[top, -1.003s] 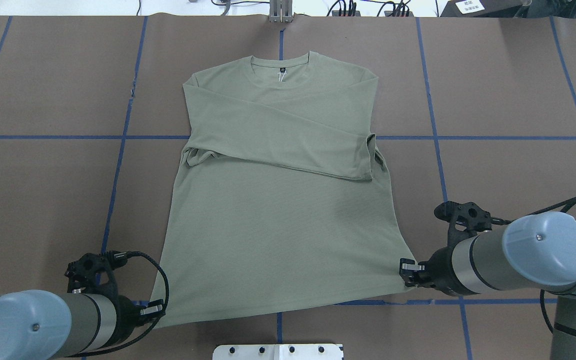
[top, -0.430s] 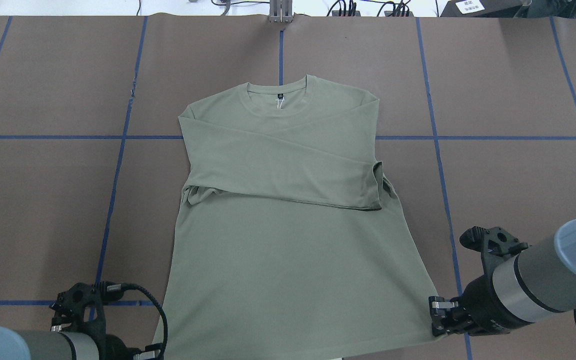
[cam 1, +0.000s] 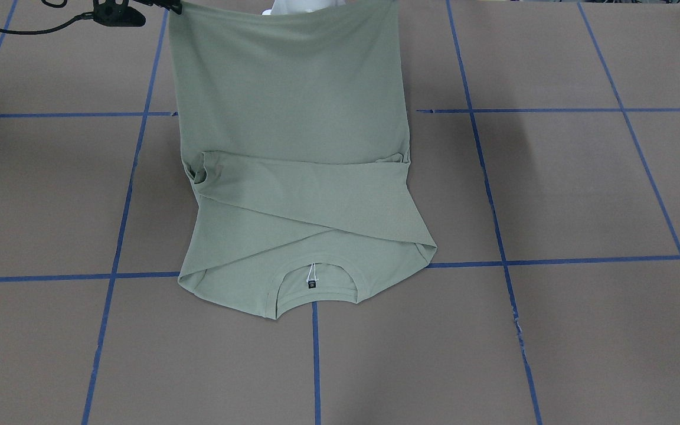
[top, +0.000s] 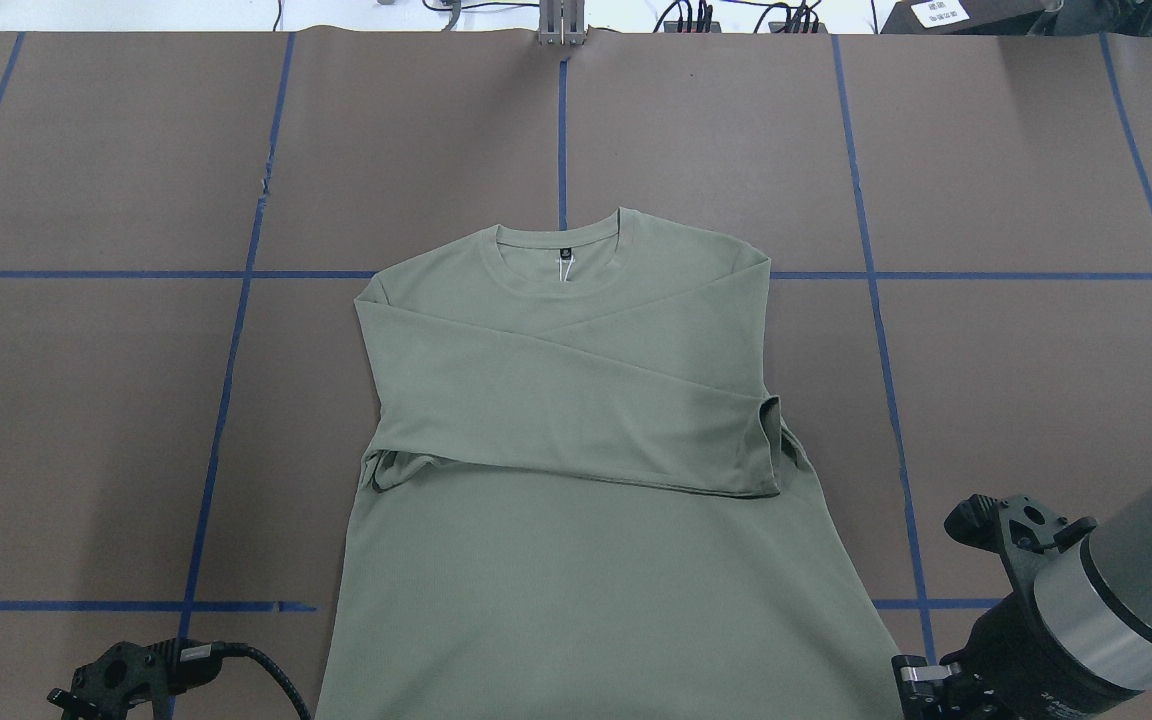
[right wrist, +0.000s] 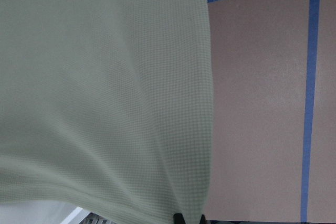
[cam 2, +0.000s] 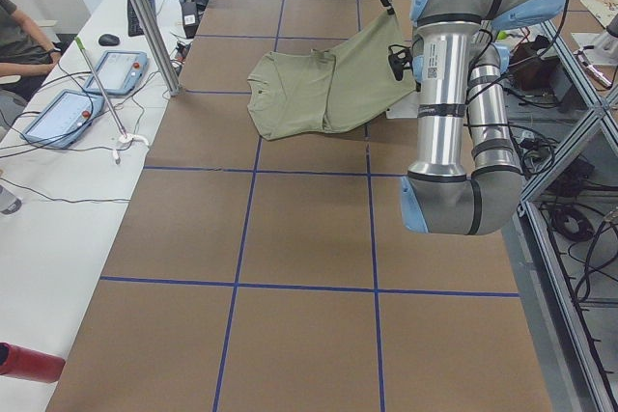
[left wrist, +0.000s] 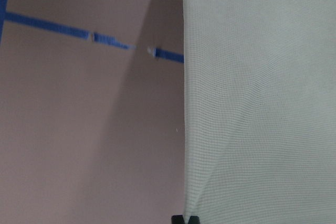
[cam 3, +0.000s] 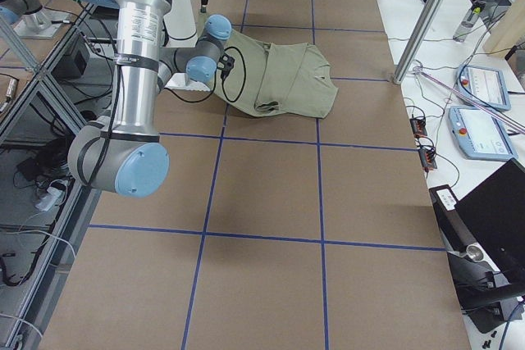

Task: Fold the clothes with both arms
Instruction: 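Lift the hem with both grippers and carry it toward the collar, then lay the hem over the collar and open both grippers, then raise the left gripper aside while the right gripper moves to the folded shirt's near corner, then grasp the folded shirt corner with the right gripper and drag it away from the robot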

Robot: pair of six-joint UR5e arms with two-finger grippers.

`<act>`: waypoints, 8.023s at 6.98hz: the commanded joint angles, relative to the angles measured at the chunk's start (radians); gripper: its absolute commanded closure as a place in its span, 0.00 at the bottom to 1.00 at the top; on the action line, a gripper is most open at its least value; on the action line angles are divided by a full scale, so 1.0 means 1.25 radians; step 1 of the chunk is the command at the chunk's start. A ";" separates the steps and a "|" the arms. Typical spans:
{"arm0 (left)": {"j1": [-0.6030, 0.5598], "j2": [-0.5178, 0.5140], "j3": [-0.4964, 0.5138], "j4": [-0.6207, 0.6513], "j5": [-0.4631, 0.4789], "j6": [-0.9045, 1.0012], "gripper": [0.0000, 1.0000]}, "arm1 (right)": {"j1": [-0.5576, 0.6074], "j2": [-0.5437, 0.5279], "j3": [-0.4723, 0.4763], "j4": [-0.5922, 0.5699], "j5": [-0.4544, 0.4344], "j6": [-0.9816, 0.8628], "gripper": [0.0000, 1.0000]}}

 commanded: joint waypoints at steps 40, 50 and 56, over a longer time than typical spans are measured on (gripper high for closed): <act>-0.689 -0.383 0.645 -0.173 -0.150 0.328 0.01 | 0.151 0.265 -0.471 0.120 -0.327 -0.149 0.58; -0.688 -0.381 0.618 -0.172 -0.146 0.328 0.01 | 0.057 -0.005 -0.270 0.123 -0.272 -0.126 1.00; -0.683 -0.376 0.609 -0.168 -0.140 0.333 0.01 | -0.188 -0.109 -0.161 0.129 -0.195 -0.039 0.00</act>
